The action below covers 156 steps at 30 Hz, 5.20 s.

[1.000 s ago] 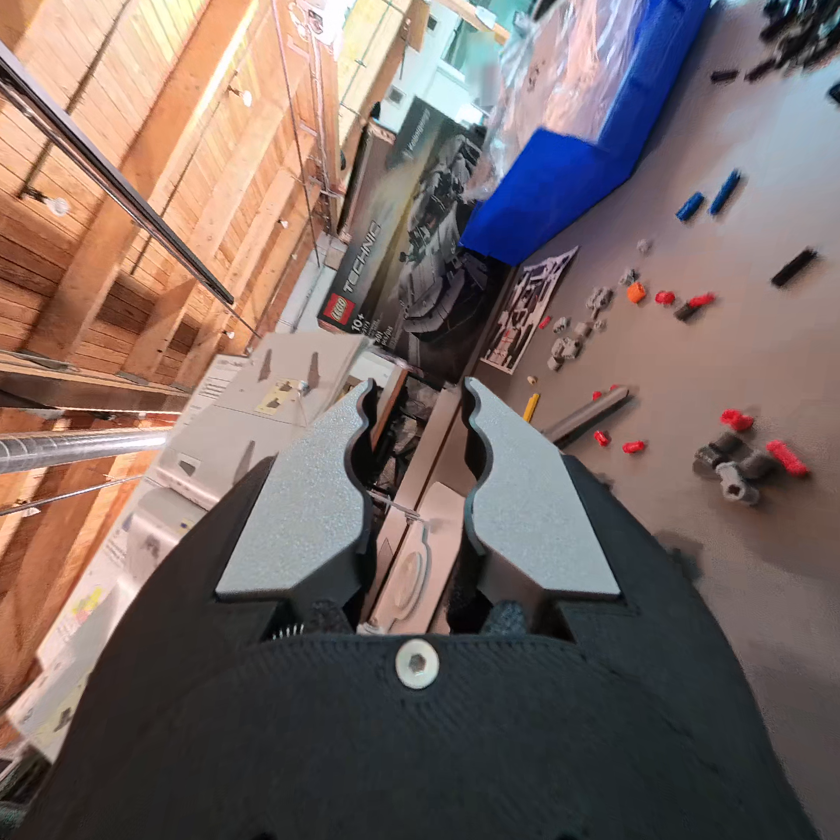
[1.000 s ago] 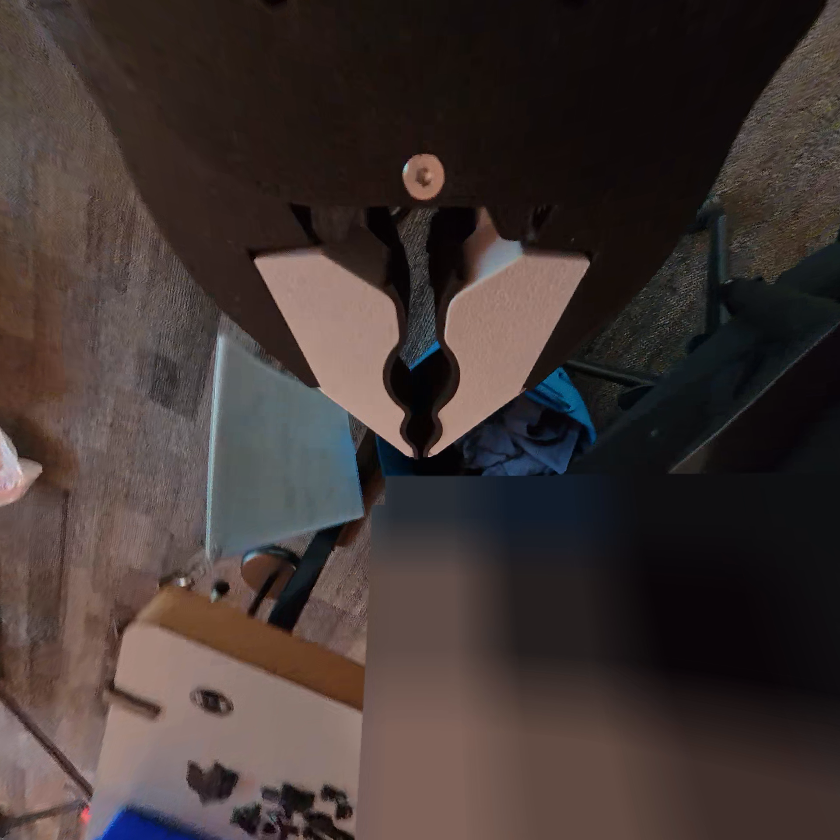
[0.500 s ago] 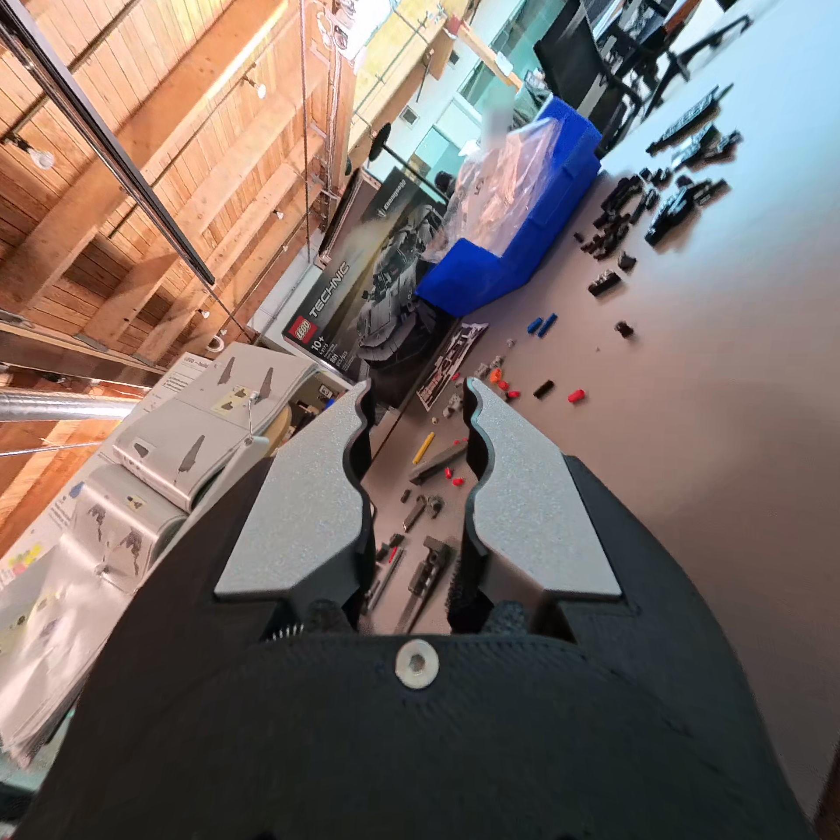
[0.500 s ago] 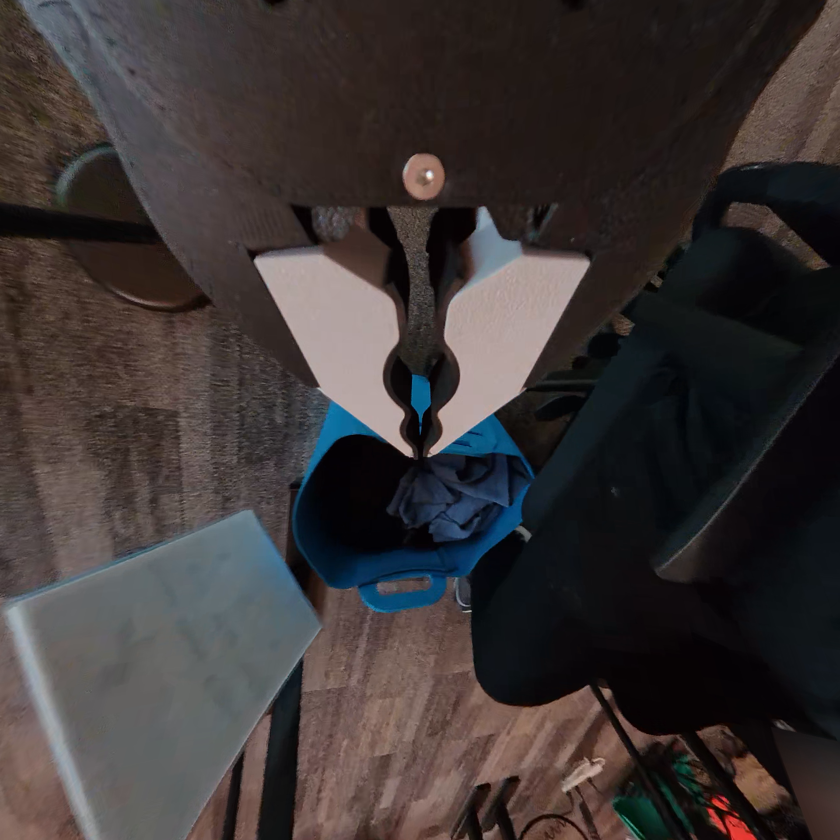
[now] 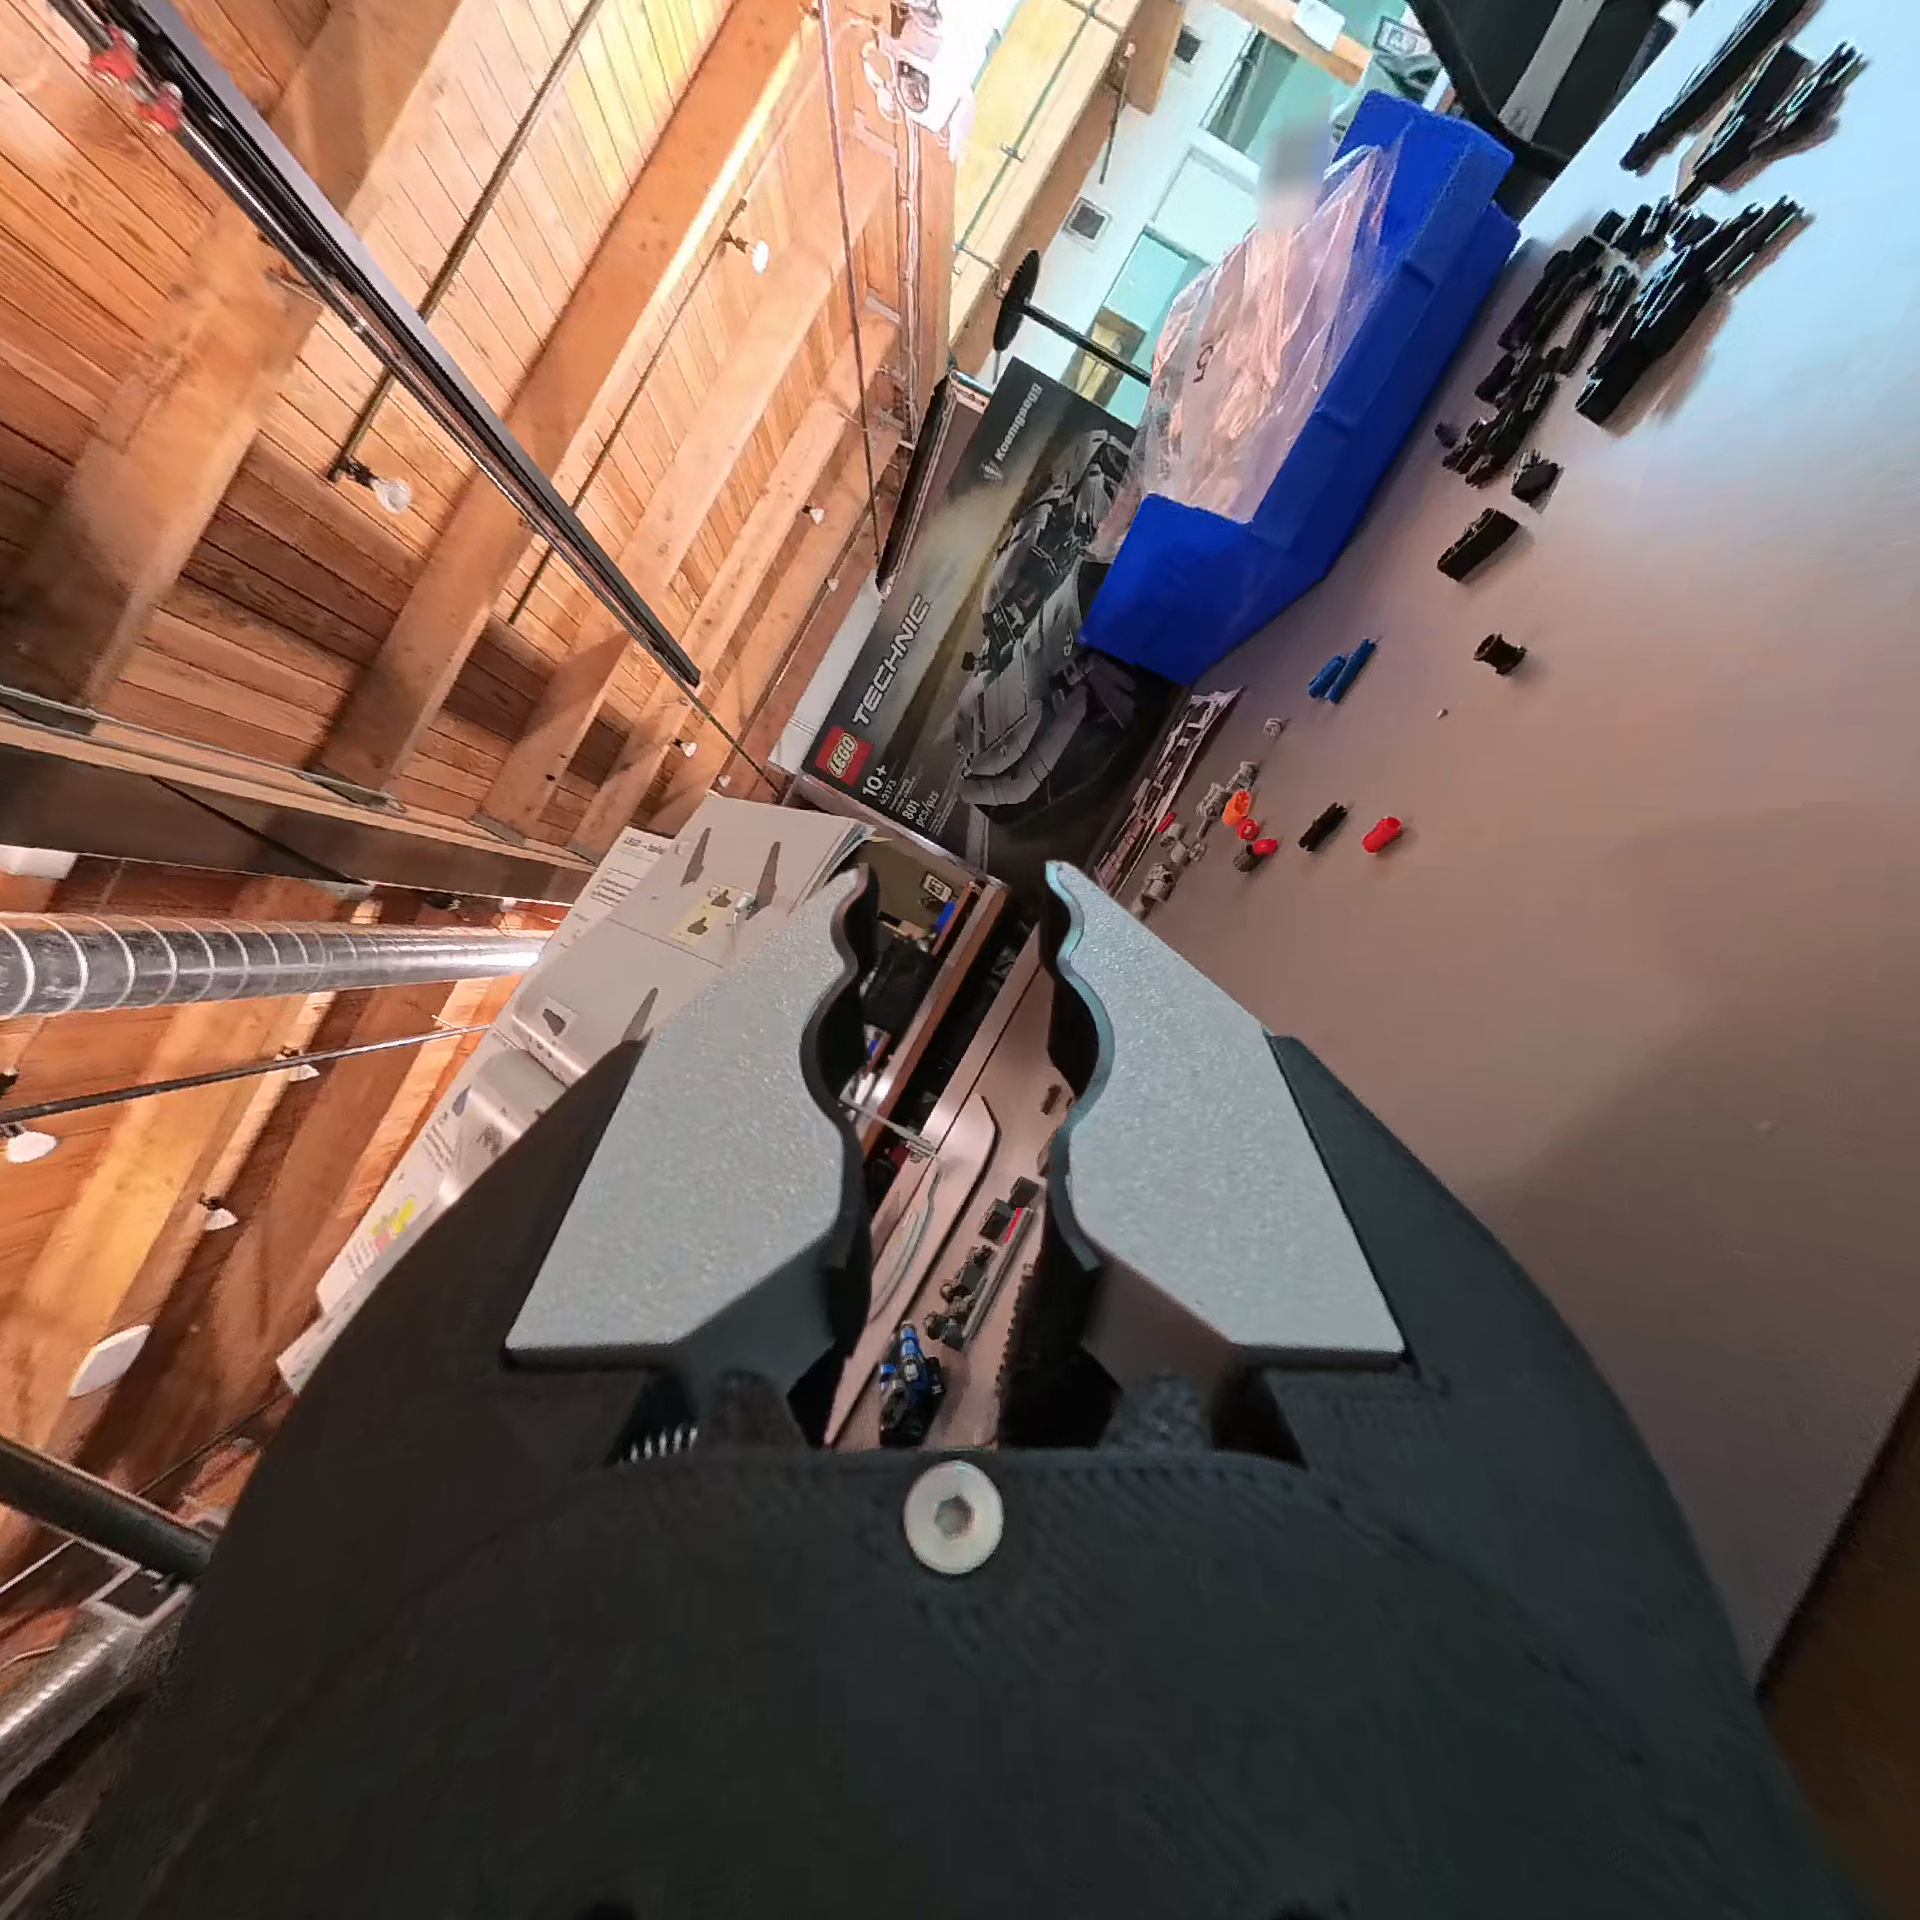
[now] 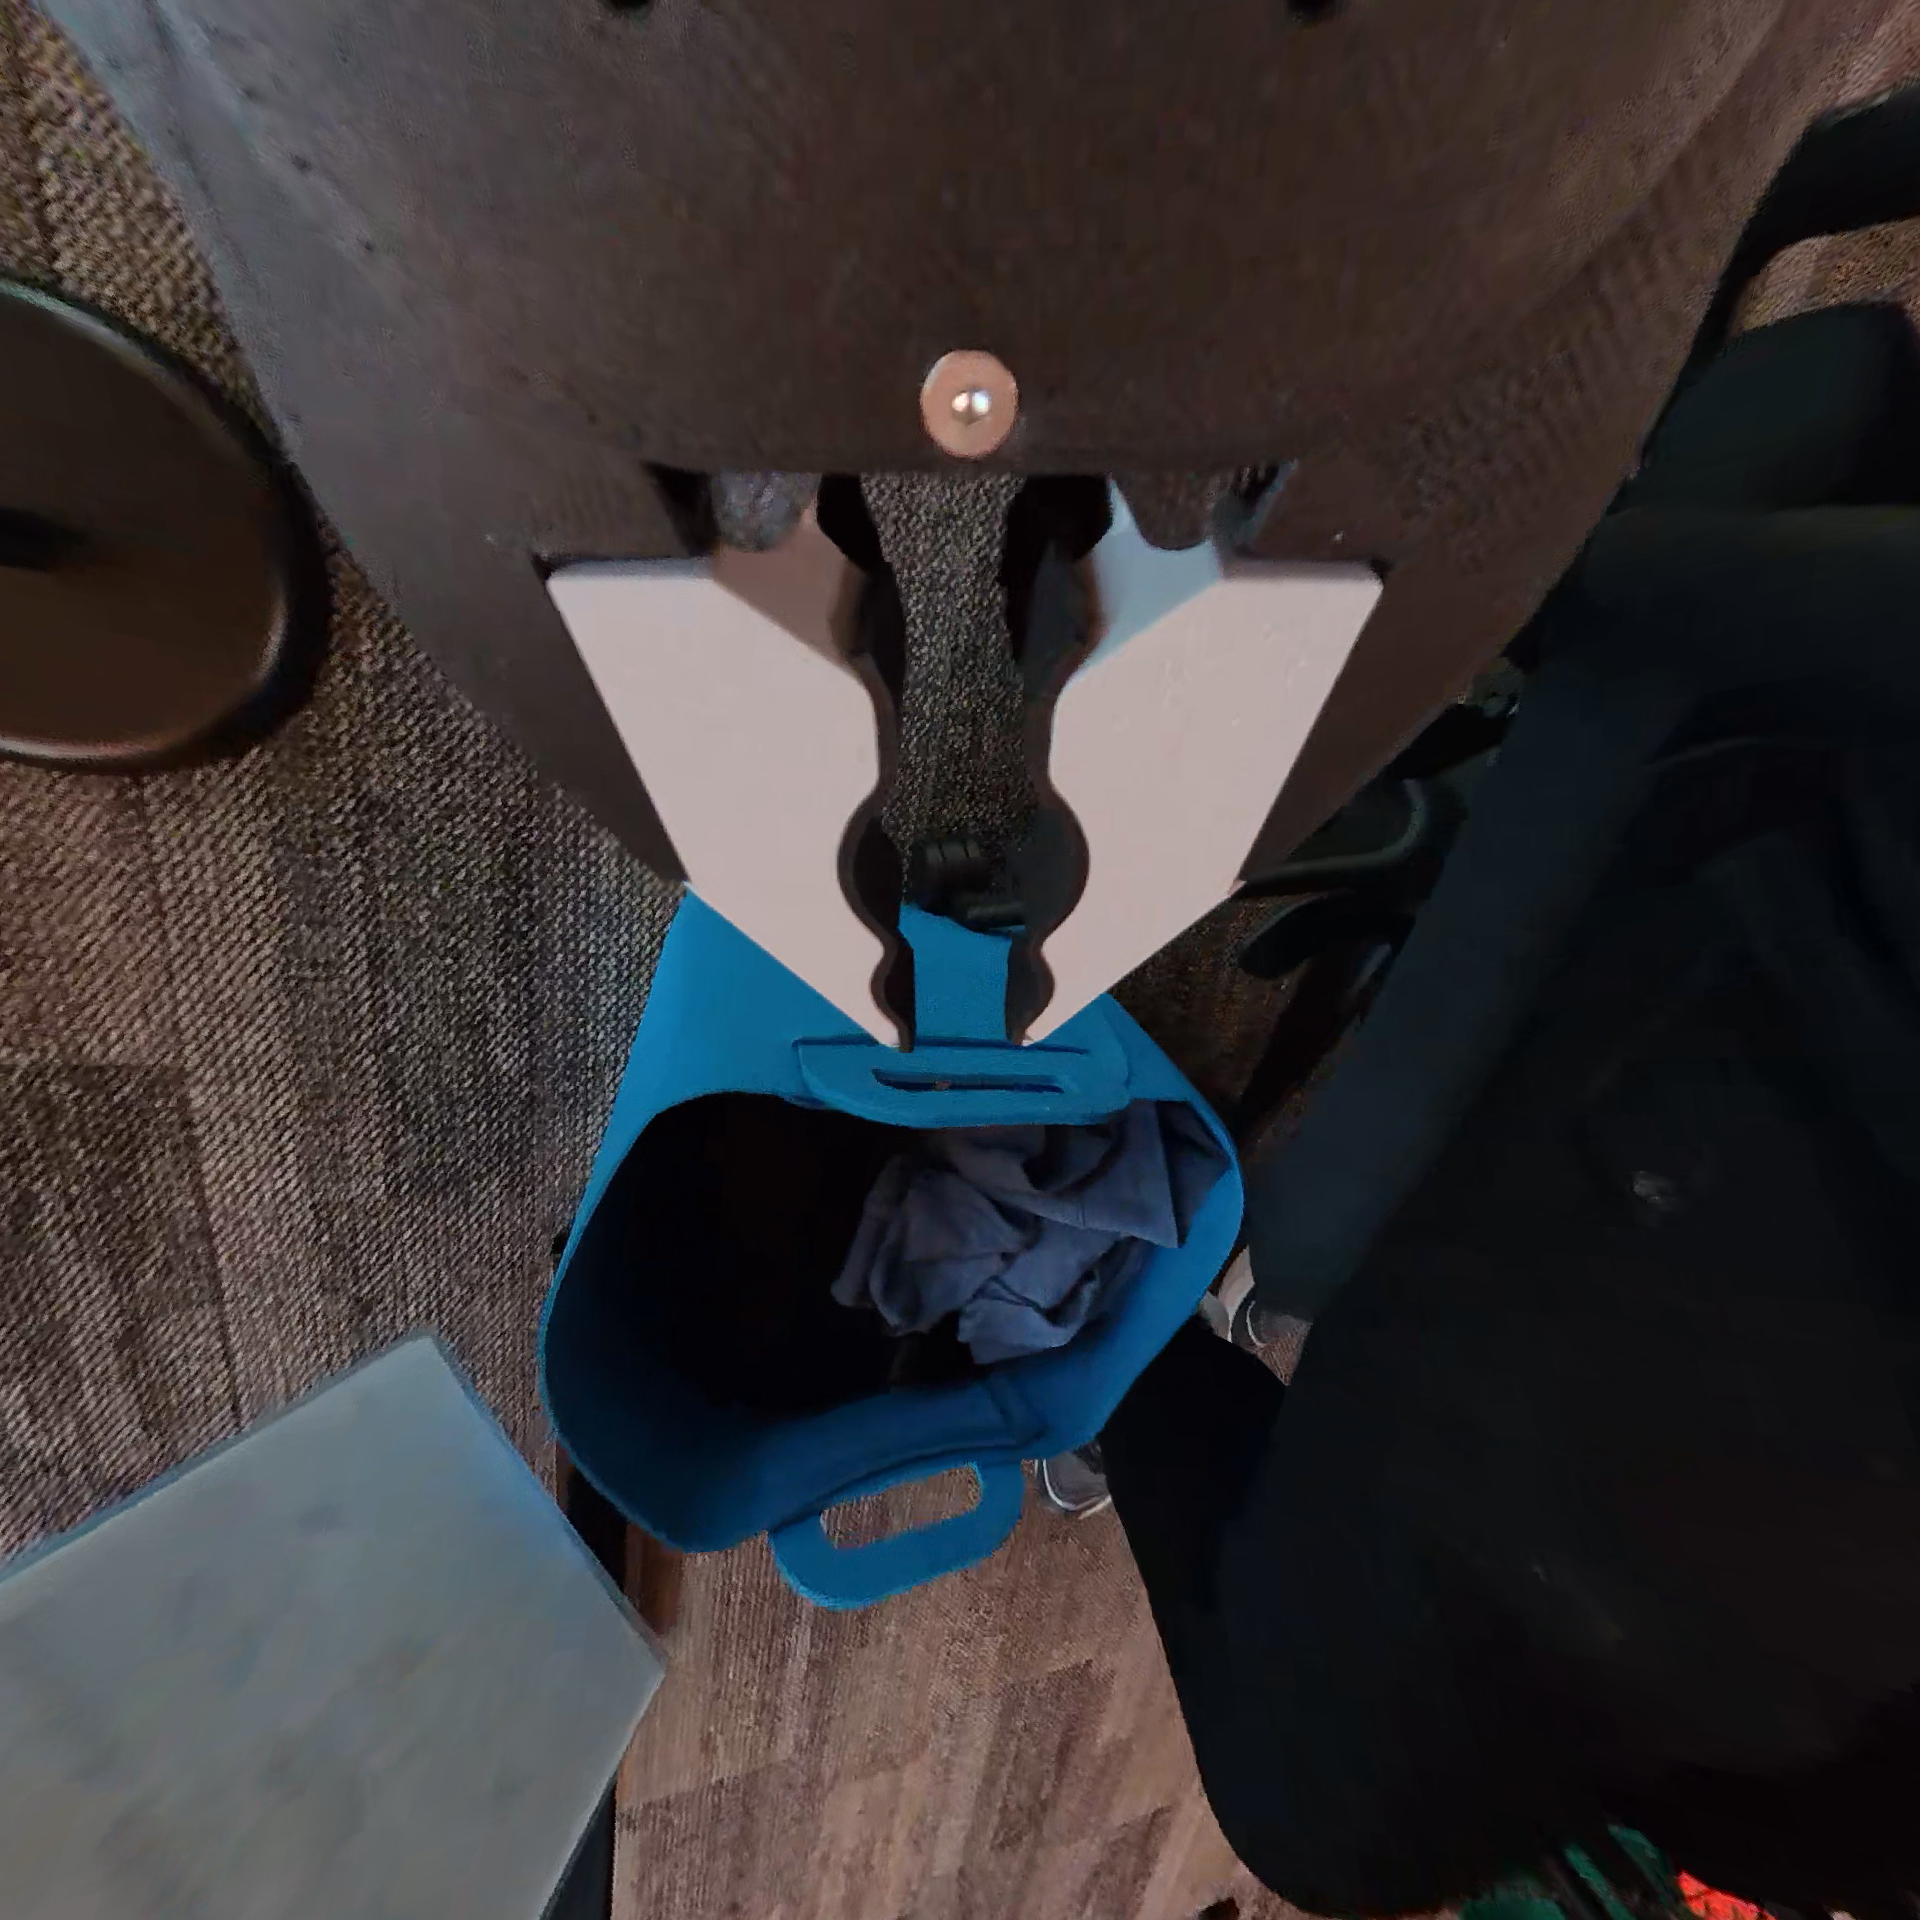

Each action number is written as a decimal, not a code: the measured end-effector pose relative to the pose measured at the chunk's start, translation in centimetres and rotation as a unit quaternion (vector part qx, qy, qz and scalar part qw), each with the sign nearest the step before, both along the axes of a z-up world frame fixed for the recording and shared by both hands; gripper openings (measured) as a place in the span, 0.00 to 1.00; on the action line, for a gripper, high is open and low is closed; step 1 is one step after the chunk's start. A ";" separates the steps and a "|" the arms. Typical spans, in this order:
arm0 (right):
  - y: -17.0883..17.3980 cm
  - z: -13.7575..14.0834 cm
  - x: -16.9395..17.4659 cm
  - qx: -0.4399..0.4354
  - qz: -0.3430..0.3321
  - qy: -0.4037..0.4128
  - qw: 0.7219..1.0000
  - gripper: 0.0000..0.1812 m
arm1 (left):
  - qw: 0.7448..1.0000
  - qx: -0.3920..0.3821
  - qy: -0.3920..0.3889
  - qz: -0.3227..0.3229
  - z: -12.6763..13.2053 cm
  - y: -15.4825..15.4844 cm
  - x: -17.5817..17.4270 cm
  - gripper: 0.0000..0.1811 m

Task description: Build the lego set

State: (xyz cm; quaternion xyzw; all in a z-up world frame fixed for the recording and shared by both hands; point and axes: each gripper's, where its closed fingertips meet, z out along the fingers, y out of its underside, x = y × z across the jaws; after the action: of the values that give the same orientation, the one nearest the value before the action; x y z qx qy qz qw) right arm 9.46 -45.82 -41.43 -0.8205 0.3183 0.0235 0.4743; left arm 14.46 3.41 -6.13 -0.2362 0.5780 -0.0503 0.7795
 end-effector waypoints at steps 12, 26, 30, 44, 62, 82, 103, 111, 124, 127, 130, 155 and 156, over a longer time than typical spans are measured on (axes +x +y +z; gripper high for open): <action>-11.9 -16.2 -7.8 -0.095 -0.102 0.105 0.985 0.21 | 0.997 0.053 0.023 0.056 -0.8 0.9 0.8 0.15; -36.0 -27.3 -25.6 -0.111 -0.397 0.239 0.879 0.30 | 0.991 0.074 0.017 0.112 -0.7 2.2 1.1 0.15; -42.7 -29.6 -30.8 -0.123 -0.453 0.271 0.841 0.30 | 0.990 0.069 0.020 0.122 -0.8 2.6 1.1 0.14; -67.9 -39.5 -47.7 -0.147 -0.681 0.282 0.660 0.24 | 0.974 0.029 0.021 0.225 -0.3 -4.3 -6.5 0.09; -79.3 -49.3 -51.9 -0.215 -0.721 0.290 0.591 0.12 | 0.924 0.202 0.214 0.243 -0.1 -13.8 -15.2 0.10; -63.7 -32.1 -33.9 0.023 -0.602 0.140 0.786 0.01 | 0.948 0.148 0.209 0.189 -4.1 -14.0 -15.5 0.11; 9.8 25.0 -18.3 0.247 0.221 -0.171 0.928 0.02 | 0.985 -0.161 0.059 0.035 -5.9 -7.9 -28.7 0.16; 29.7 32.6 -18.5 0.341 0.351 -0.099 0.866 0.02 | 0.975 -0.205 0.013 -0.089 -0.9 -4.1 -24.2 0.16; 41.9 38.8 -12.8 0.408 0.379 0.028 0.830 0.02 | 0.969 -0.103 0.077 -0.210 2.7 -4.8 -18.3 0.17; 43.7 40.3 -10.6 0.397 0.389 0.021 0.831 0.01 | 0.967 -0.081 0.094 -0.224 4.3 -3.5 -16.5 0.16; 45.6 40.7 -9.5 0.362 0.424 0.011 0.830 0.01 | 0.964 -0.055 0.105 -0.237 5.7 -2.1 -15.2 0.13; 61.0 31.3 -2.9 0.016 0.656 -0.022 0.754 0.01 | 0.944 0.050 0.241 -0.218 -0.4 11.7 -8.3 0.14; 61.1 31.1 -2.8 0.012 0.664 -0.018 0.748 0.01 | 0.943 0.056 0.246 -0.217 -0.6 11.9 -7.9 0.15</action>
State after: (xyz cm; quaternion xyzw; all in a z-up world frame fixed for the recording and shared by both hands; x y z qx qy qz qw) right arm 6.66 15.33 -10.32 -0.8194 -0.3155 0.3212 0.3548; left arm 6.55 15.31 -6.74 -0.0665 0.7909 -0.1261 0.5951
